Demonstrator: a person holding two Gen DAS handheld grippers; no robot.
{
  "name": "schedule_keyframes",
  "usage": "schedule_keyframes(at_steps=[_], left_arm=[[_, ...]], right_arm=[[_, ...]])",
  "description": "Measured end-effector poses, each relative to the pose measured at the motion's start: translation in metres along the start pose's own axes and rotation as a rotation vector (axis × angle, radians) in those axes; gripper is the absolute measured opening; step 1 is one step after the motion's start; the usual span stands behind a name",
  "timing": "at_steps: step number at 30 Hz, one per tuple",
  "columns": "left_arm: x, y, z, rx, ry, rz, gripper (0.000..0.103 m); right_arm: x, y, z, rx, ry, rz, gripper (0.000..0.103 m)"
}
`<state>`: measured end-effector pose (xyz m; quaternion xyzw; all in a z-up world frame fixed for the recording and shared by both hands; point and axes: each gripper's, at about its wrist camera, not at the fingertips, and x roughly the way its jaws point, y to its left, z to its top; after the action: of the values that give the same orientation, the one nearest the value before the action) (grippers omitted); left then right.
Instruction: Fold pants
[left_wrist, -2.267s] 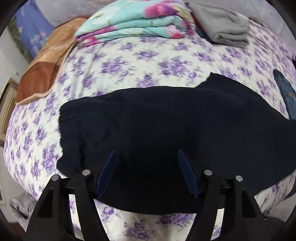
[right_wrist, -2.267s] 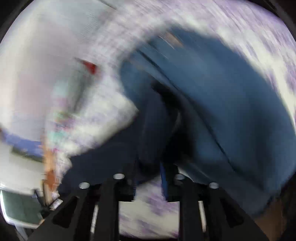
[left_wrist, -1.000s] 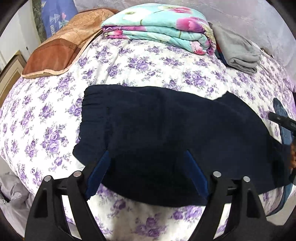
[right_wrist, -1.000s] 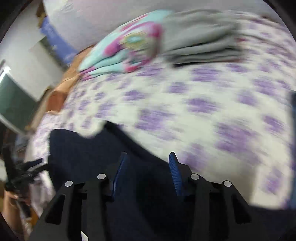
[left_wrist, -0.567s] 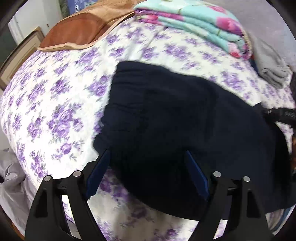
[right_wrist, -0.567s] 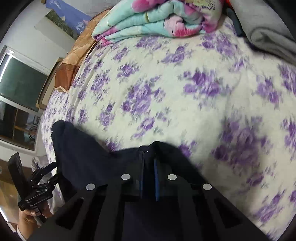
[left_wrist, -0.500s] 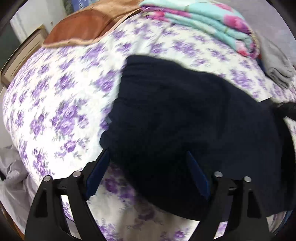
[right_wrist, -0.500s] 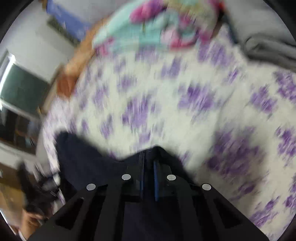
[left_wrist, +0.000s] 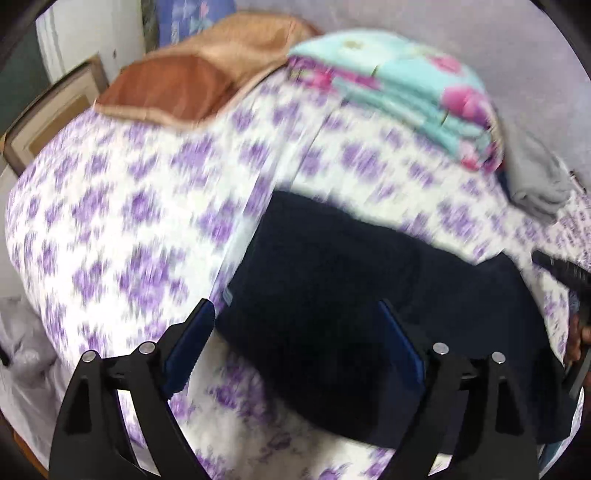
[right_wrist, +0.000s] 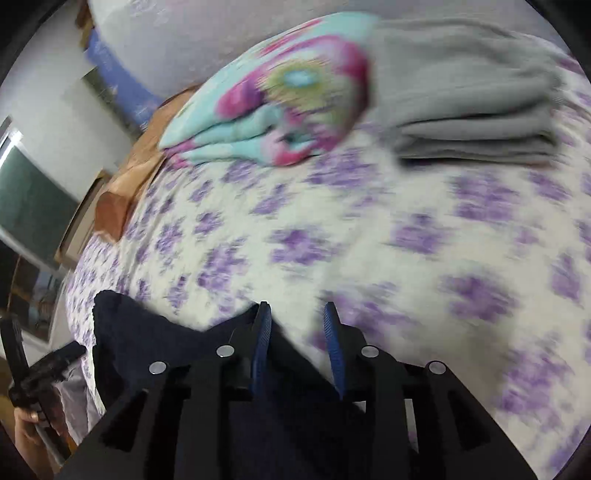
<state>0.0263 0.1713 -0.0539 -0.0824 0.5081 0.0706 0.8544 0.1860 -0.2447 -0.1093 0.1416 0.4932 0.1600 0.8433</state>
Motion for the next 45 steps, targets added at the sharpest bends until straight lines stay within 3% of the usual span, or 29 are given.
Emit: schedule_keyframes(at_steps=[2, 6, 8, 10, 15, 18, 19, 22, 24, 25, 27, 28, 29, 30, 32, 37, 40, 44, 45], left_arm=[[0.007, -0.013, 0.01, 0.042, -0.01, 0.014, 0.085], [0.051, -0.021, 0.022, 0.067, 0.054, 0.164, 0.085], [0.064, -0.017, 0.023, 0.027, 0.081, 0.147, 0.086], [0.076, -0.011, 0.023, 0.002, 0.109, 0.131, 0.091], [0.088, -0.006, 0.024, -0.016, 0.122, 0.113, 0.094], [0.087, -0.007, 0.022, -0.015, 0.118, 0.119, 0.094], [0.086, -0.008, 0.021, -0.01, 0.116, 0.127, 0.094], [0.083, -0.008, 0.018, -0.01, 0.113, 0.139, 0.094], [0.081, -0.007, 0.015, -0.002, 0.113, 0.153, 0.094], [0.082, -0.006, 0.013, -0.005, 0.113, 0.156, 0.095], [0.082, -0.006, 0.012, -0.013, 0.114, 0.162, 0.095], [0.077, -0.007, 0.012, -0.015, 0.103, 0.17, 0.094], [0.073, -0.008, 0.013, -0.015, 0.099, 0.171, 0.094], [0.067, -0.01, 0.013, -0.011, 0.088, 0.167, 0.093], [0.047, -0.014, 0.013, 0.005, 0.046, 0.132, 0.093], [0.009, -0.032, 0.002, 0.051, -0.009, 0.005, 0.093], [0.007, -0.053, -0.012, 0.099, 0.012, -0.056, 0.093], [0.025, -0.087, -0.028, 0.202, 0.075, -0.08, 0.093], [0.028, -0.096, -0.031, 0.226, 0.084, -0.084, 0.093]], right_arm=[[-0.015, -0.005, -0.013, -0.031, 0.007, 0.002, 0.031], [-0.018, -0.01, -0.056, -0.074, 0.123, -0.017, 0.031], [-0.03, -0.027, -0.074, -0.038, 0.095, -0.059, 0.035], [-0.04, -0.046, -0.083, 0.034, 0.084, -0.046, 0.036], [-0.019, -0.037, -0.085, -0.095, 0.117, -0.104, 0.036], [0.001, -0.031, -0.091, -0.106, 0.158, -0.107, 0.037], [0.003, -0.026, -0.094, -0.141, 0.161, -0.132, 0.033], [-0.004, -0.03, -0.09, -0.134, 0.121, -0.219, 0.001], [-0.02, -0.052, -0.082, -0.029, 0.037, -0.29, 0.0], [-0.022, -0.068, -0.08, 0.029, 0.037, -0.299, 0.0], [-0.014, -0.083, -0.085, 0.094, 0.143, -0.224, 0.0], [-0.02, -0.084, -0.087, 0.102, 0.141, -0.213, 0.0], [-0.035, -0.085, -0.091, 0.111, 0.103, -0.21, 0.005], [-0.053, -0.088, -0.097, 0.129, 0.057, -0.209, 0.036], [-0.104, -0.103, -0.118, 0.189, -0.058, -0.223, 0.08], [-0.209, -0.167, -0.186, 0.36, -0.191, -0.389, 0.08], [-0.241, -0.202, -0.223, 0.478, -0.201, -0.477, 0.08], [-0.23, -0.218, -0.243, 0.491, -0.2, -0.493, 0.079], [-0.222, -0.217, -0.243, 0.478, -0.18, -0.503, 0.072]])
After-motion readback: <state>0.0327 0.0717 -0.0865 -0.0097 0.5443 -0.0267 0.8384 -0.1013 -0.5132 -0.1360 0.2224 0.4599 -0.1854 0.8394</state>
